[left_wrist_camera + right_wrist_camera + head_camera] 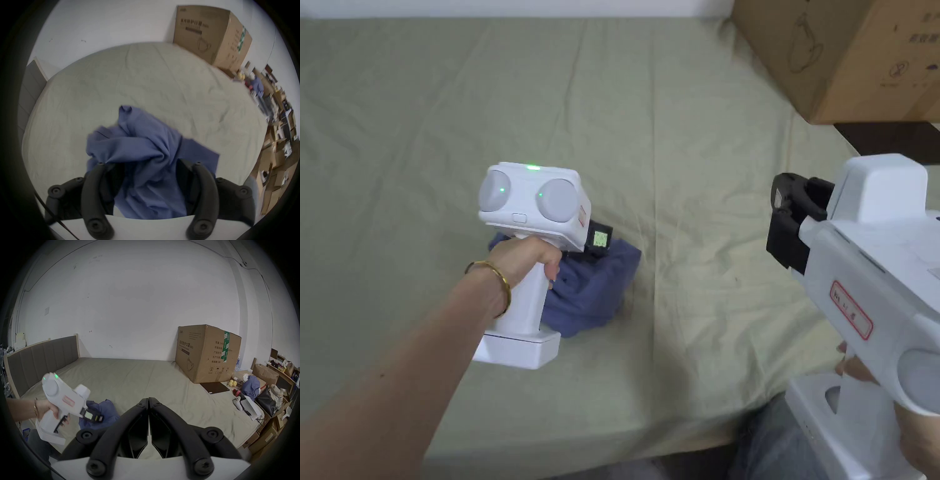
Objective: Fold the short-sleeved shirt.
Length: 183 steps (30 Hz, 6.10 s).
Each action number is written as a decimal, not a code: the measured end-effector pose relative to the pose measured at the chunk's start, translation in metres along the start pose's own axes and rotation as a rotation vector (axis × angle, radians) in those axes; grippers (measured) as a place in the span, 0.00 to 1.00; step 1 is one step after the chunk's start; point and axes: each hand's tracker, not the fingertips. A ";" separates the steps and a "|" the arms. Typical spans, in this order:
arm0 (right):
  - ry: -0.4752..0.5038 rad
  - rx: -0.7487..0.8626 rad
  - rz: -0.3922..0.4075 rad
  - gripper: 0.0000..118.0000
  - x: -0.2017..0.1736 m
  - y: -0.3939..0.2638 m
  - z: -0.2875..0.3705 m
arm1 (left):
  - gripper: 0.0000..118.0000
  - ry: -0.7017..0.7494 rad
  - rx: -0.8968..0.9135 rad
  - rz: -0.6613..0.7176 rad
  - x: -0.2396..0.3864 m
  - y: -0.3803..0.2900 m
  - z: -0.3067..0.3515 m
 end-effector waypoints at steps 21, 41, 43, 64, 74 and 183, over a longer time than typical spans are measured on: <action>0.116 0.149 0.048 0.00 -0.071 0.017 -0.011 | 0.84 0.384 0.767 0.128 -0.073 -0.106 0.193; 0.121 0.073 0.004 0.00 -0.060 -0.014 -0.015 | 0.00 0.304 0.527 0.153 -0.082 -0.126 0.159; 0.123 0.071 0.006 0.00 -0.061 -0.013 -0.015 | 0.05 0.258 0.485 0.197 -0.090 -0.114 0.149; 0.058 -0.078 0.003 0.00 -0.037 -0.037 -0.059 | 0.83 0.179 -0.155 0.287 -0.129 -0.022 -0.043; 0.078 -0.078 0.006 0.00 -0.038 -0.030 -0.062 | 0.08 0.093 -0.157 0.323 -0.112 -0.013 -0.054; -0.047 -0.202 -0.235 0.06 0.015 0.271 -0.347 | 0.05 0.491 0.634 0.263 -0.246 0.262 0.190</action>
